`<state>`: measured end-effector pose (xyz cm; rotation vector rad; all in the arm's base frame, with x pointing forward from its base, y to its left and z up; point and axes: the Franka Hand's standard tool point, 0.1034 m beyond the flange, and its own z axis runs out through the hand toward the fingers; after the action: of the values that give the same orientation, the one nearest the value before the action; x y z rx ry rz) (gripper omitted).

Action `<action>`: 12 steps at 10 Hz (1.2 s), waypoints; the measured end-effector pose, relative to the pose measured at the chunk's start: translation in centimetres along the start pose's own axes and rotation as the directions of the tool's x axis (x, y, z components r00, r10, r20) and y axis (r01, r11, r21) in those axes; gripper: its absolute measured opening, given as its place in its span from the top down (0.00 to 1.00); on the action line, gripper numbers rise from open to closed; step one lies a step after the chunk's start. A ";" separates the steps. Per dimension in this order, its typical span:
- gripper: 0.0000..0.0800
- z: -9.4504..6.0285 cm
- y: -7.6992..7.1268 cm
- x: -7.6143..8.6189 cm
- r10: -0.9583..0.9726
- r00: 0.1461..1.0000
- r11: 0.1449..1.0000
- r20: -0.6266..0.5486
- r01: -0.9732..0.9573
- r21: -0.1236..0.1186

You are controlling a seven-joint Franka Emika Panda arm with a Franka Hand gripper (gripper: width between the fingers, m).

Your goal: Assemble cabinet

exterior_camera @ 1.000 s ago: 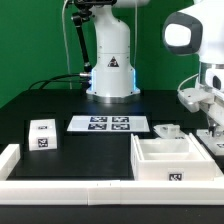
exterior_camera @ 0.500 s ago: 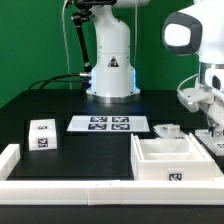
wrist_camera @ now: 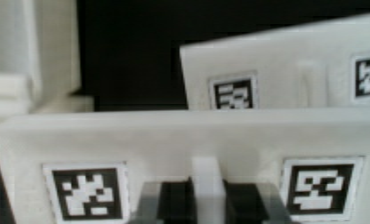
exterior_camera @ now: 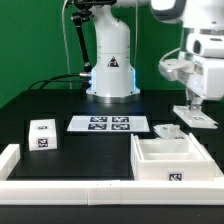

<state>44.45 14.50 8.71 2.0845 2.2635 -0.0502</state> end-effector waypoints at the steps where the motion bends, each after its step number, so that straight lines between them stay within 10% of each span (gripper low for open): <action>1: 0.92 0.1 -0.4 -1.2 0.012 1.000 1.000 0.002 -0.012 0.005; 12: 0.92 3.0 -2.0 -2.9 0.049 0.999 0.998 -0.023 -0.049 0.035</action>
Offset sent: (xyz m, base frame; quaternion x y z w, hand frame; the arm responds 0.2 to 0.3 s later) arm -0.0113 -0.0142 -0.0202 -0.0139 0.0129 0.0149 0.9997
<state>42.75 11.23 5.89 2.1678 2.2391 -0.0625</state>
